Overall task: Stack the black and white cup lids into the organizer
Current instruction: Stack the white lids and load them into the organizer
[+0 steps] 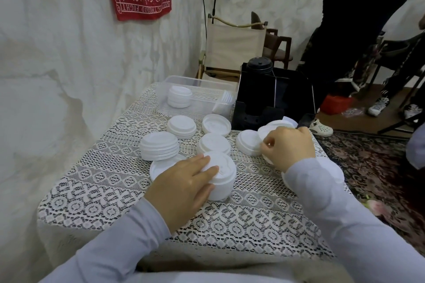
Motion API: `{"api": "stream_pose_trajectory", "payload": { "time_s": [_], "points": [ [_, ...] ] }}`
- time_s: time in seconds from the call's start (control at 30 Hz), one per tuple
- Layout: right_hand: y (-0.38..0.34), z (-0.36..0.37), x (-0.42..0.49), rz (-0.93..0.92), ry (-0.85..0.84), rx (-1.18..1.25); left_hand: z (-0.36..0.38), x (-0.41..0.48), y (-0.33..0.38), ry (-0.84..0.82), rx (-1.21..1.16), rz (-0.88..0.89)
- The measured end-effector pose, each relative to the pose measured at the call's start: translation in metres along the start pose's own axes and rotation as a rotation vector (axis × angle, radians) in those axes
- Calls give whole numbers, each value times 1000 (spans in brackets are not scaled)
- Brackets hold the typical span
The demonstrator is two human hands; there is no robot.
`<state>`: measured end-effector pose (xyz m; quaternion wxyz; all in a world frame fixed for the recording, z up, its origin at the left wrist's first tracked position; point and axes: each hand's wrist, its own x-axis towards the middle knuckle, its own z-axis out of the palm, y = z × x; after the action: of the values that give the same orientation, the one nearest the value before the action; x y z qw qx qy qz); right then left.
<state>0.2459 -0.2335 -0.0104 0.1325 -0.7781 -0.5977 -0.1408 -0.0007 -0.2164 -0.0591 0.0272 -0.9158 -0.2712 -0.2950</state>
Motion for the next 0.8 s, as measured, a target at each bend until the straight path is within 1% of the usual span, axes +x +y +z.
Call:
{"api": "stream_pose_trajectory", "payload": {
  "time_s": [0.07, 0.13, 0.27, 0.37, 0.47, 0.53, 0.6, 0.7, 0.73, 0.8],
  "points": [
    [0, -9, -8, 64, 50, 473, 0, -1, 0, -10, -29, -10],
    [-2, -17, -14, 138, 41, 864, -1, -2, 1, -25, -51, -26],
    [-12, -33, -24, 311, -59, 1552, -5, 1, 7, -1, -104, -65],
    [-25, -37, -30, 467, -184, 1942, -12, 9, 14, 39, -190, -114],
    [-38, -33, -37, 538, -295, 2181, -16, 18, 23, 104, -263, -167],
    [-47, -28, -44, 555, -350, 2266, -19, 25, 31, 140, -352, -240],
    [-58, -20, -52, 518, -367, 2322, -22, 32, 38, 153, -448, -337],
    [-70, -12, -62, 401, -365, 2301, -26, 38, 43, 163, -528, -448],
    [-72, -10, -65, 354, -371, 2308, -28, 39, 43, 157, -557, -459],
    [-73, -10, -66, 302, -408, 2307, -32, 42, 39, 141, -566, -423]
  ]
}}
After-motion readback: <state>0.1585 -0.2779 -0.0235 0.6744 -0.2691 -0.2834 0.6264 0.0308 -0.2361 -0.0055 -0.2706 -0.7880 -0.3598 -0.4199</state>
